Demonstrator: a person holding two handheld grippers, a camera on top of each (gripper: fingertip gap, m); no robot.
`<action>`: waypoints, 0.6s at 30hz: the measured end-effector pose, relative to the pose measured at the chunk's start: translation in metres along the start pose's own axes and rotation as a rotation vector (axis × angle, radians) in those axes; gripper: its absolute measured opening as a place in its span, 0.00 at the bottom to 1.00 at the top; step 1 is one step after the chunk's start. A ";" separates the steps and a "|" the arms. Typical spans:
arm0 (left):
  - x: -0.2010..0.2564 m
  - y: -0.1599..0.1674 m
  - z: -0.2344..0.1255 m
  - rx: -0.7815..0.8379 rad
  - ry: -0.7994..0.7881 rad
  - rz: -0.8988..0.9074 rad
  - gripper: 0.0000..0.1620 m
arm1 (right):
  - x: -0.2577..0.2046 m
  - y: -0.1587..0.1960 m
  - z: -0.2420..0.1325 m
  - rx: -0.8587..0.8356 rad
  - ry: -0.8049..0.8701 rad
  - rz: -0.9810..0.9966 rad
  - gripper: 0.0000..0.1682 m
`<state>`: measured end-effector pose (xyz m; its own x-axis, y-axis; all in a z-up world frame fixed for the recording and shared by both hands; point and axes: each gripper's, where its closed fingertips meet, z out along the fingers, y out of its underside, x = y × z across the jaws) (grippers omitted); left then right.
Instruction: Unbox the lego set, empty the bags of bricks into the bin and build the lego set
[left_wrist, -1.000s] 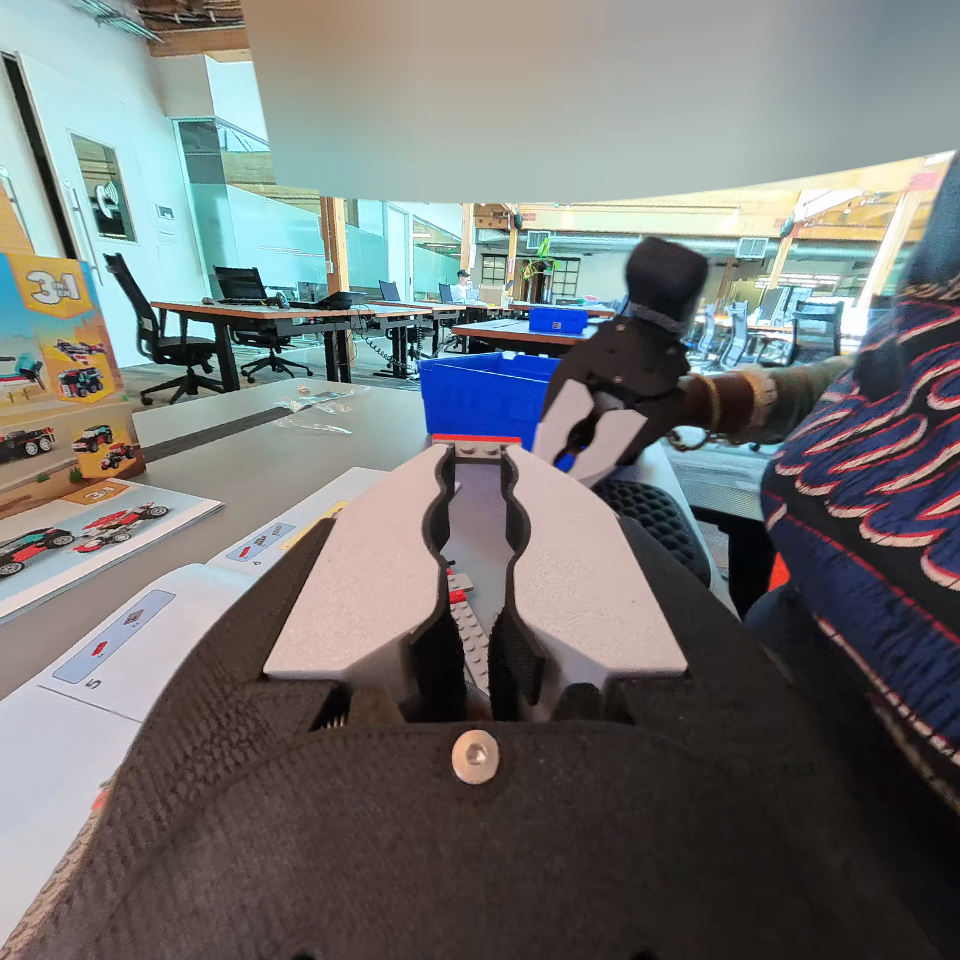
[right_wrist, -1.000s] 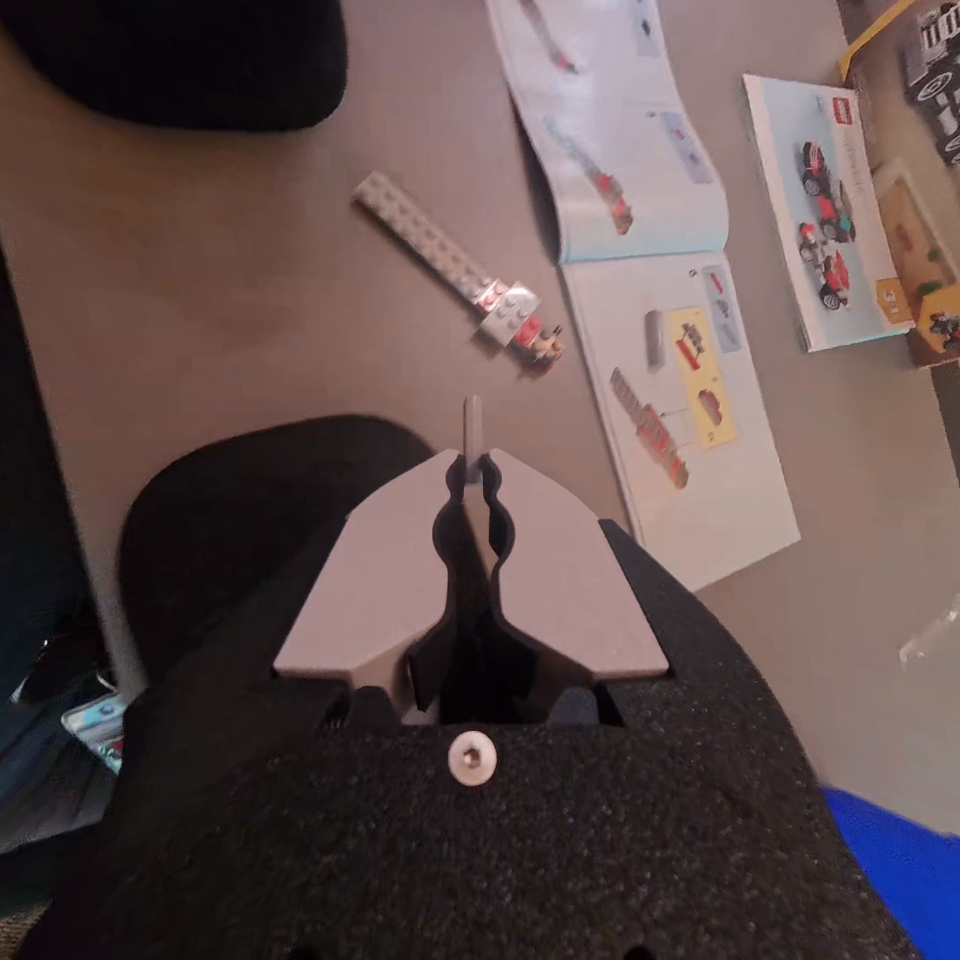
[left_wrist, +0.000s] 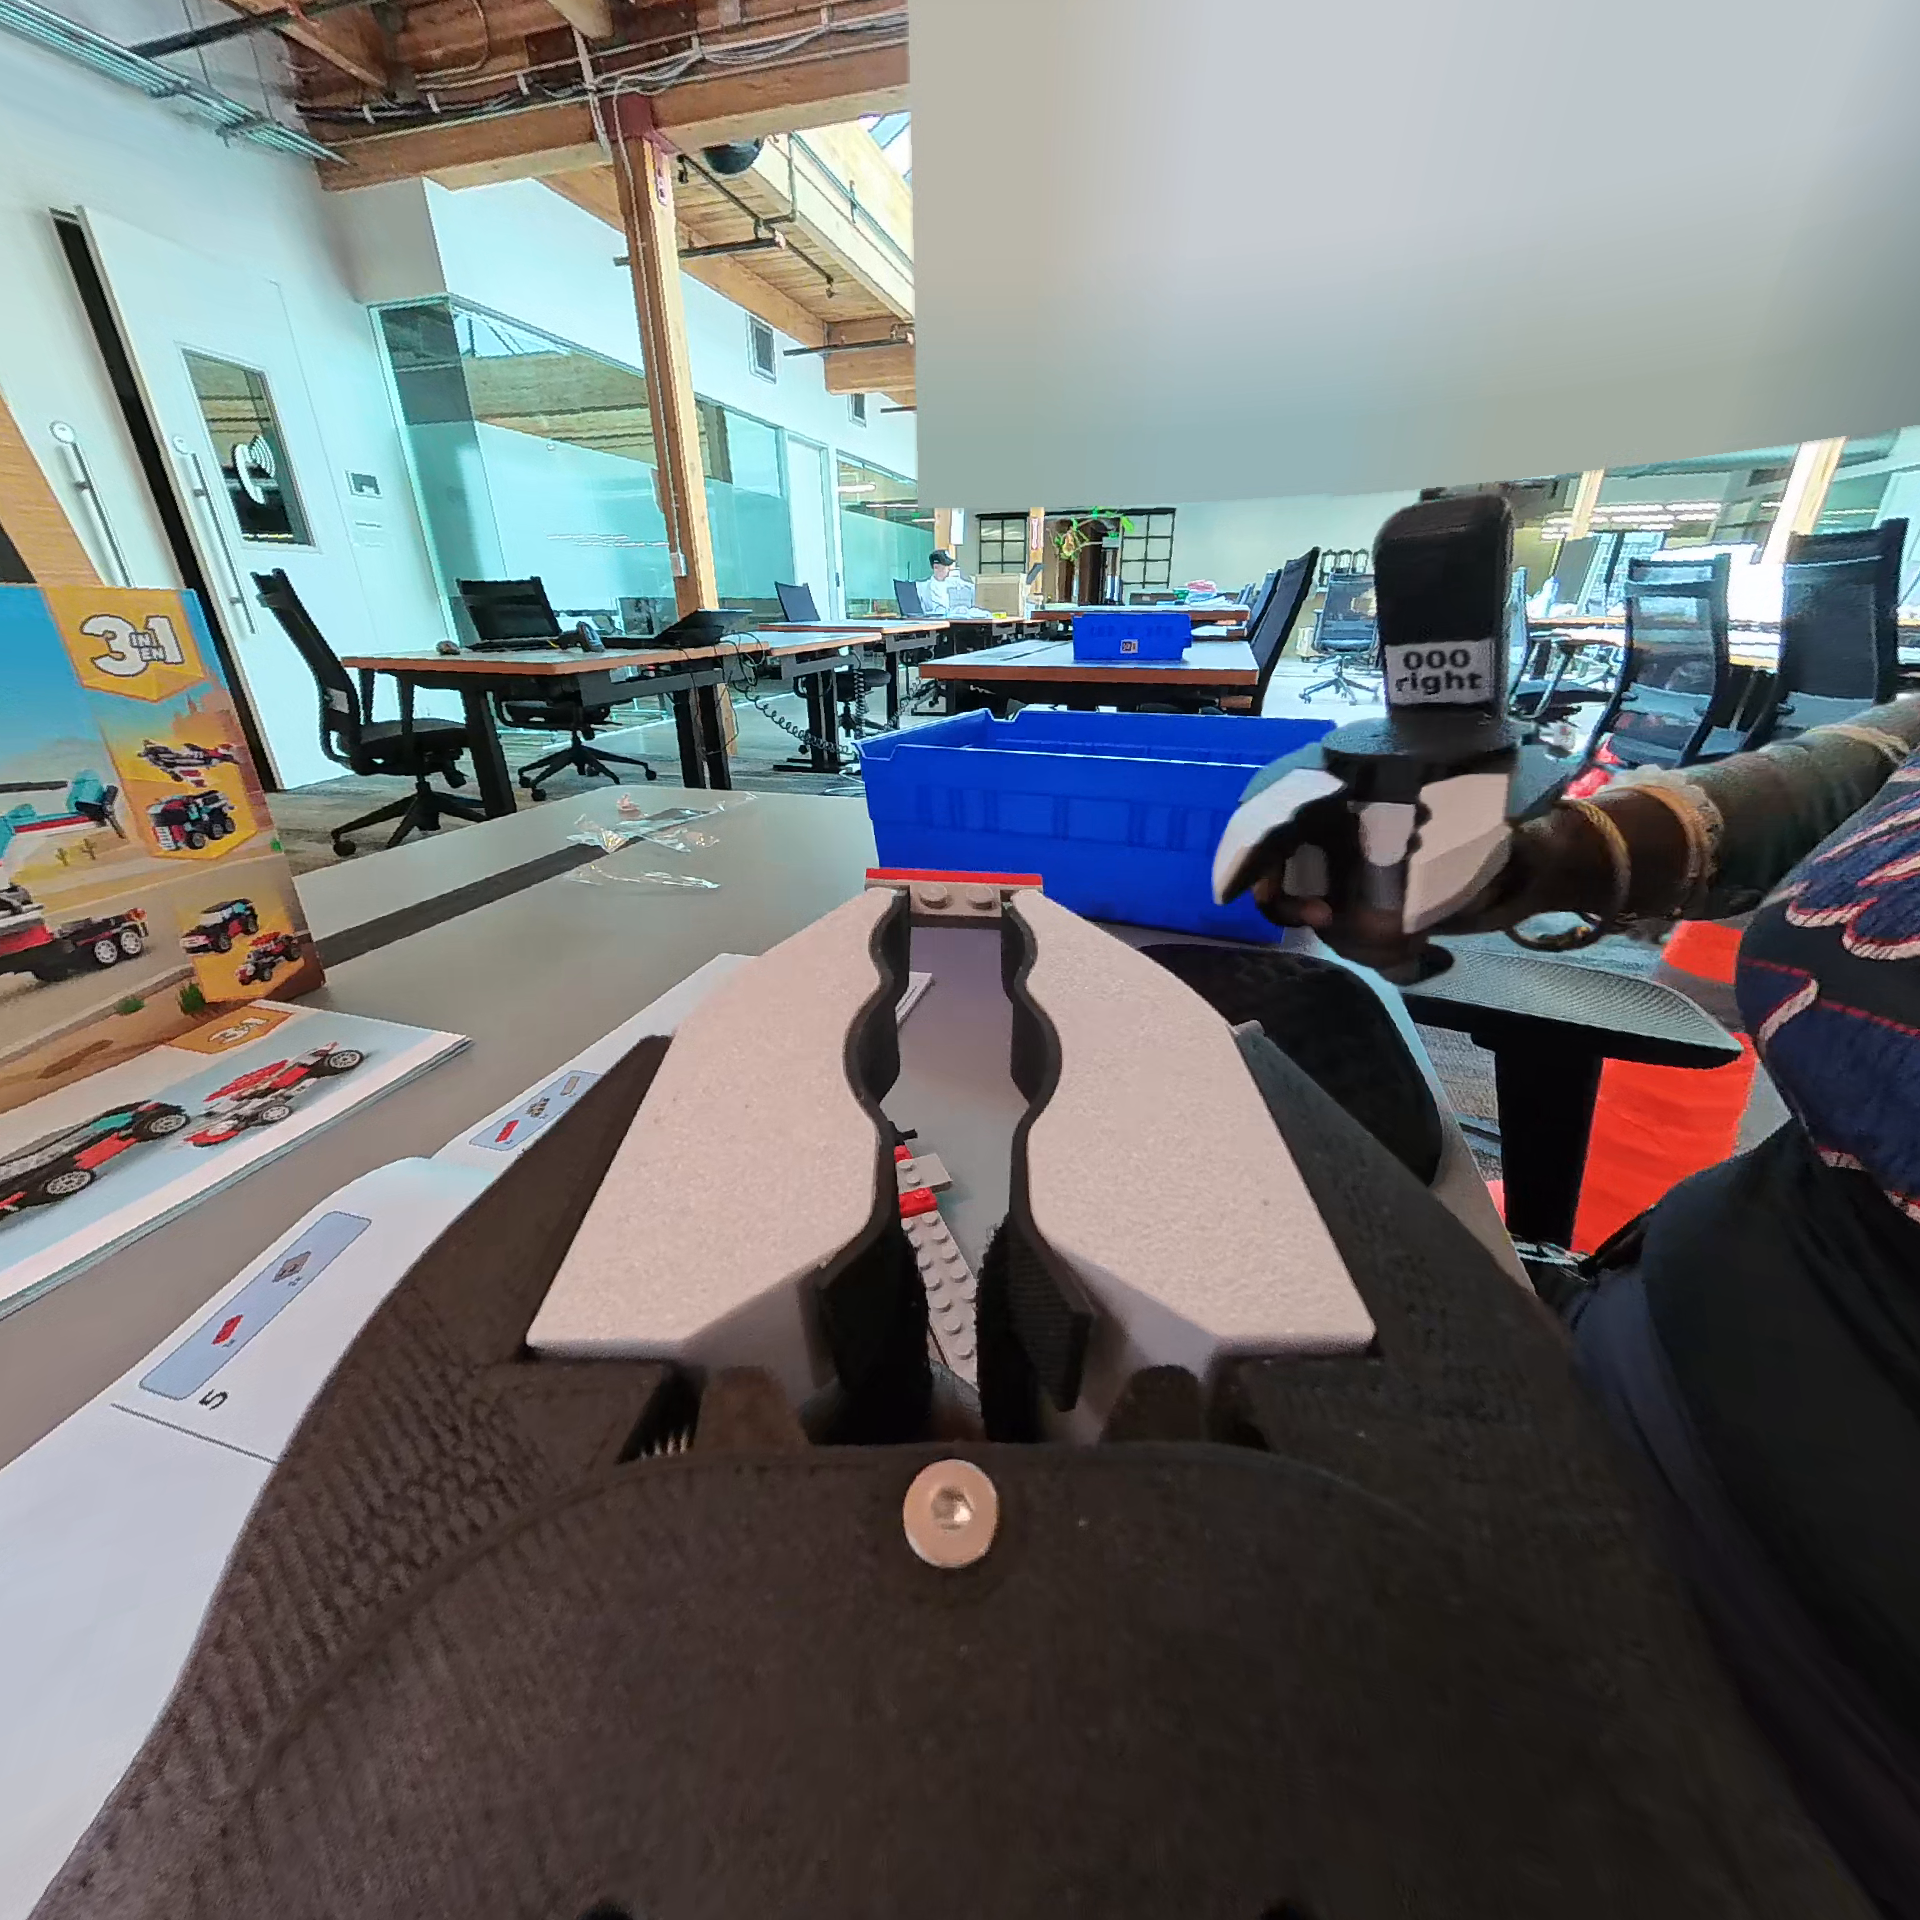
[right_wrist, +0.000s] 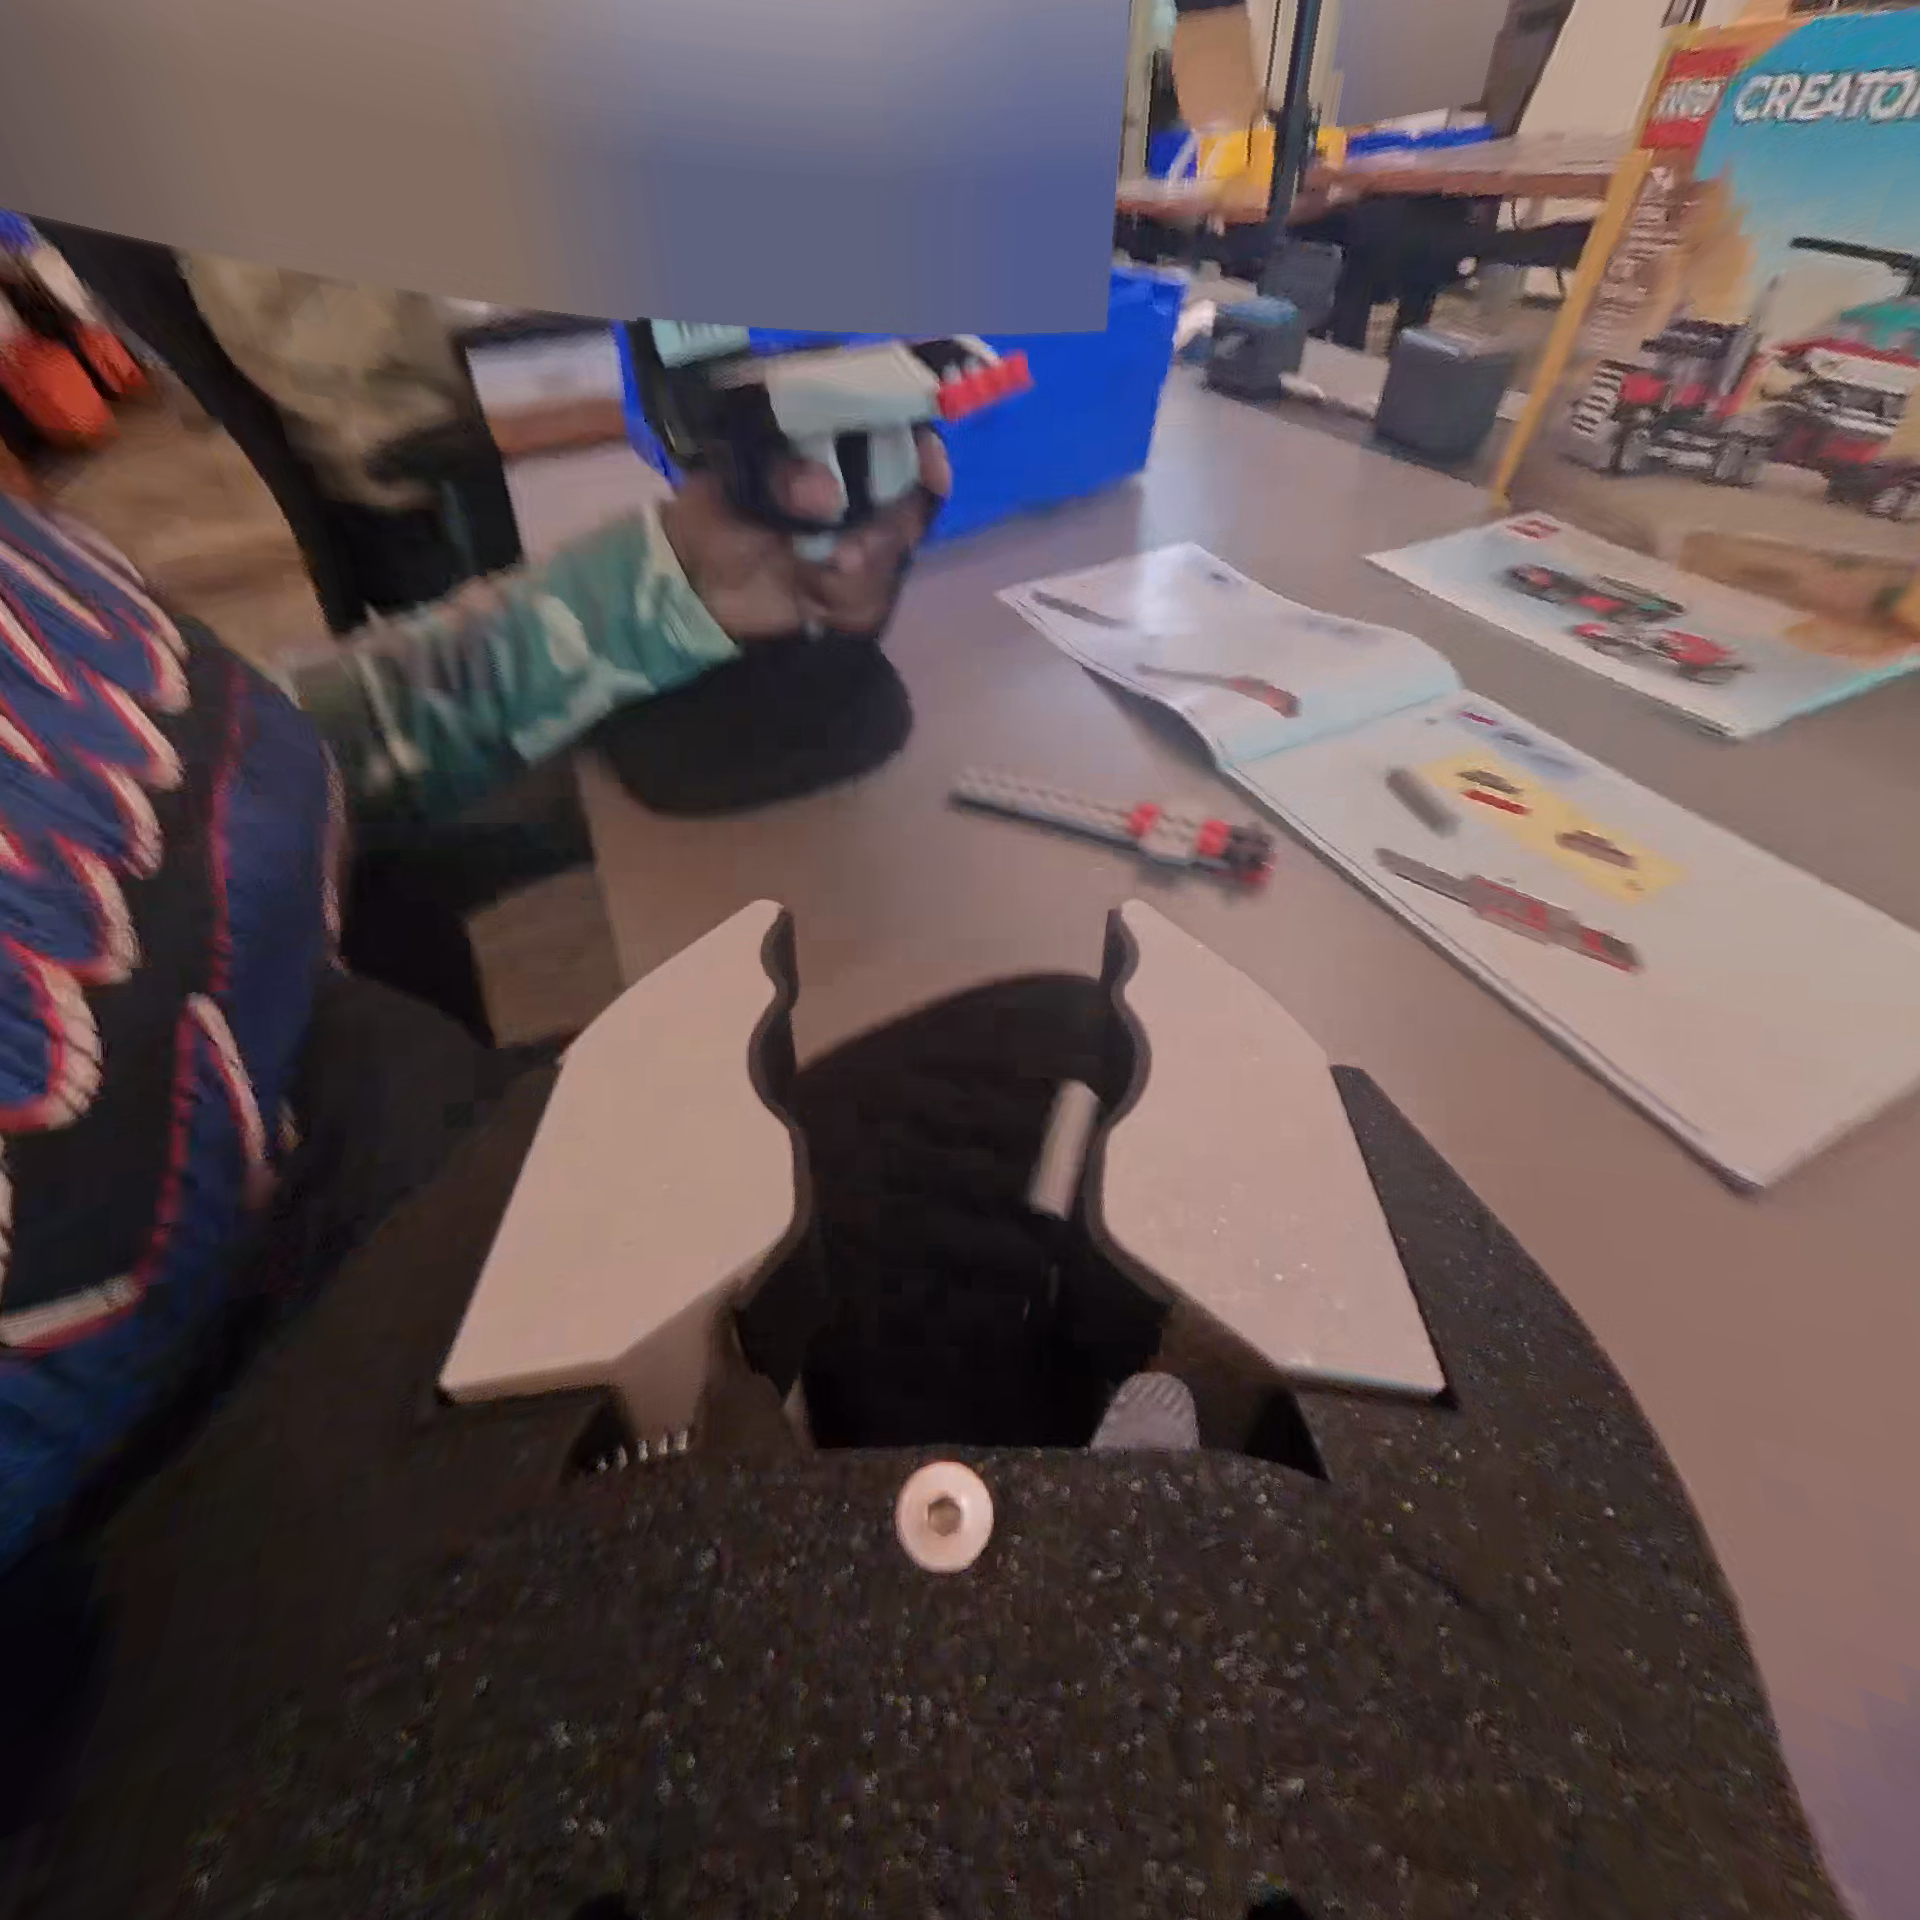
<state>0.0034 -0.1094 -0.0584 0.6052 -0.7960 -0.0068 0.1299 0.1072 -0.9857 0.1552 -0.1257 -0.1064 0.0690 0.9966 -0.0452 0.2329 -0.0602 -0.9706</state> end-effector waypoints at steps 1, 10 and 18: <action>0.001 0.000 0.000 0.000 0.003 0.002 0.10 | 0.007 0.006 -0.006 -0.046 0.011 -0.040 0.34; 0.032 -0.001 0.014 -0.028 0.163 -0.065 0.10 | 0.023 0.021 -0.039 -0.137 -0.129 -0.212 0.37; 0.045 0.006 0.018 -0.043 0.246 -0.084 0.10 | 0.004 0.004 -0.026 -0.425 -0.566 -0.582 0.34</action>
<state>0.0458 -0.1337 -0.0616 0.3840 -0.9225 0.0399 0.1349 0.0133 -0.9908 0.1811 -0.1231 -0.1041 -0.6306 0.7482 0.2061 0.4271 0.5564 -0.7128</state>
